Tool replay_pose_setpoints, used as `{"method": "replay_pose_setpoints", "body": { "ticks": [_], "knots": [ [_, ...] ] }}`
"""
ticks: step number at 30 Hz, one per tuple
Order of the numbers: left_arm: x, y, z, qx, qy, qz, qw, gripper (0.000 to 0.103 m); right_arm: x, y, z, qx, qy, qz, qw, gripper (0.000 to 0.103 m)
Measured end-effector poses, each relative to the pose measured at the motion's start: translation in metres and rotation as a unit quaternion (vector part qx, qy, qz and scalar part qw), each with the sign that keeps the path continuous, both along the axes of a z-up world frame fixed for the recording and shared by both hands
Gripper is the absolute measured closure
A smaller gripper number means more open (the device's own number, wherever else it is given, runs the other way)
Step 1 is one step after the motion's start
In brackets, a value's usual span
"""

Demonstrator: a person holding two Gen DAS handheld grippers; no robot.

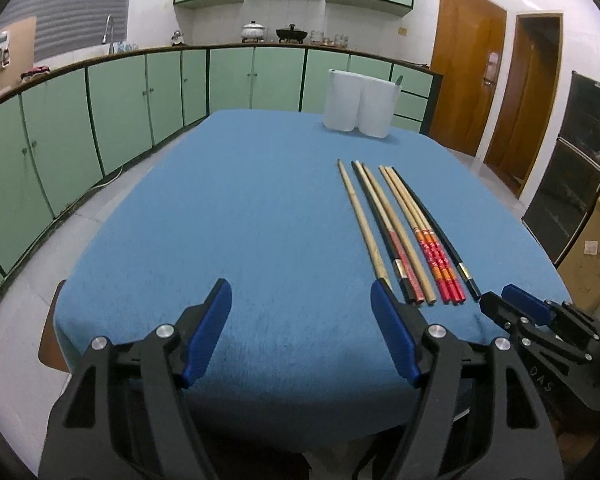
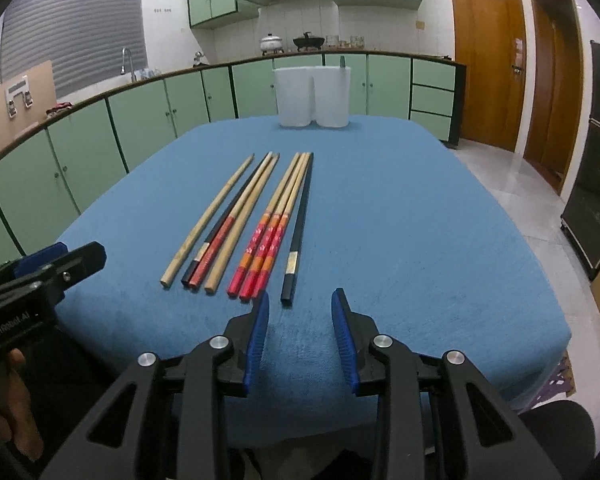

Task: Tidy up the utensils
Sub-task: 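Move both tools back over the row of chopsticks, then grasp the black chopstick with the right tool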

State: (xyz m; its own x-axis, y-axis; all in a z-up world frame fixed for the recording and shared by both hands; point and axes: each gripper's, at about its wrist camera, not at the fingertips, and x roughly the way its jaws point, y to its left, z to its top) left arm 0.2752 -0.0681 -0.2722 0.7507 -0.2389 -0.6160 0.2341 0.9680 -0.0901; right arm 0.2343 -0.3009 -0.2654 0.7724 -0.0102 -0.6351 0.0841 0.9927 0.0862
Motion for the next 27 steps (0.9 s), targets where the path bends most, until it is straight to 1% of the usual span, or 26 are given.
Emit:
{"method": "replay_pose_setpoints", "body": {
  "ticks": [4,9,11,13,15,21,23,27],
  "knots": [
    [0.002,0.003,-0.001,-0.005,0.003,0.006,1.0,0.033,0.01,-0.003,-0.004,0.003,0.005,-0.003,1.0,0.077],
    [0.003,-0.002,-0.002,-0.001,0.006,0.001,1.0,0.033,0.017,-0.002,-0.004,-0.002,-0.001,-0.008,1.0,0.081],
    [0.004,-0.004,-0.003,0.0,0.006,-0.001,1.0,0.033,0.019,-0.004,-0.005,-0.004,-0.001,-0.012,1.0,0.09],
    [0.004,-0.006,-0.004,0.002,0.006,-0.002,1.0,0.033,0.02,-0.009,-0.005,-0.001,0.0,-0.017,1.0,0.097],
    [0.004,-0.009,-0.006,0.003,0.008,-0.004,1.0,0.033,0.02,-0.015,-0.005,0.004,0.0,-0.024,1.0,0.096],
    [0.004,-0.023,-0.012,0.015,0.009,-0.021,0.9996,0.033,0.014,-0.045,-0.007,0.027,0.004,-0.074,0.997,0.096],
    [0.005,-0.03,-0.014,0.02,0.011,-0.029,0.9993,0.033,0.013,-0.052,-0.008,0.031,0.005,-0.082,0.996,0.096],
    [0.007,-0.041,-0.02,0.033,0.013,-0.041,0.9985,0.033,0.013,-0.052,-0.009,0.031,0.005,-0.081,0.996,0.096]
  ]
}}
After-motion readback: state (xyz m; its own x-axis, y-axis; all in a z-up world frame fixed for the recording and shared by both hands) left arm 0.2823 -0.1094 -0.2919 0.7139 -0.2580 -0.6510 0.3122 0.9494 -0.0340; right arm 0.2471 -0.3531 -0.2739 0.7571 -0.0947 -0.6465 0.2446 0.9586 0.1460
